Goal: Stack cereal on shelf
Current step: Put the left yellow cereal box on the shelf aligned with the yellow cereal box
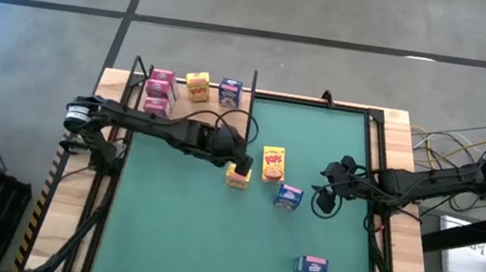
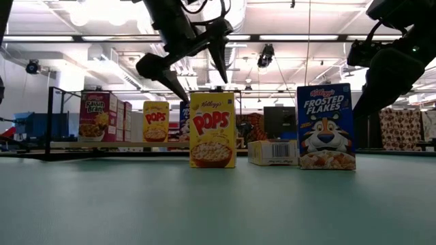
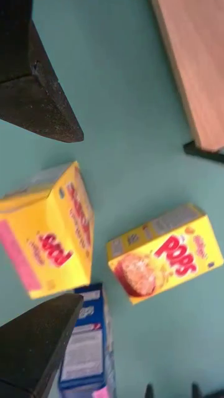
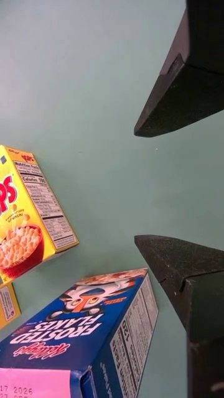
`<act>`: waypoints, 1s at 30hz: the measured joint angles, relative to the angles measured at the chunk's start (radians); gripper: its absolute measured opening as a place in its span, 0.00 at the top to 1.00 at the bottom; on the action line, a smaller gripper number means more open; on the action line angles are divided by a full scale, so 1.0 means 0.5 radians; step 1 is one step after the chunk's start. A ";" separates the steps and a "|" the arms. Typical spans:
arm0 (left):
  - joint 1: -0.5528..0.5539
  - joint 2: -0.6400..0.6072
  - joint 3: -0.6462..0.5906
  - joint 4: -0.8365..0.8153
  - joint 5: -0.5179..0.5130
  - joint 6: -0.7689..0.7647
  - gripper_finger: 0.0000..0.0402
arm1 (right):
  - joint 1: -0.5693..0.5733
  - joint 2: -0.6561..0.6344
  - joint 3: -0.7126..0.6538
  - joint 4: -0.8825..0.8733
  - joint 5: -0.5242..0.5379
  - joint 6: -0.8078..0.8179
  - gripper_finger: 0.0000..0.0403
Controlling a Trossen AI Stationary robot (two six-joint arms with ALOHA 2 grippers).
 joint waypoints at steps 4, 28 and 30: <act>-0.044 0.018 -0.002 0.064 0.004 0.022 0.00 | 0.000 0.000 0.000 0.001 0.000 0.000 0.35; -0.080 0.312 0.195 -0.051 0.039 0.020 0.00 | 0.000 0.000 0.000 0.000 0.000 0.000 0.35; -0.078 0.314 0.195 -0.053 0.039 0.019 0.00 | 0.000 0.000 0.000 0.001 0.000 0.000 0.35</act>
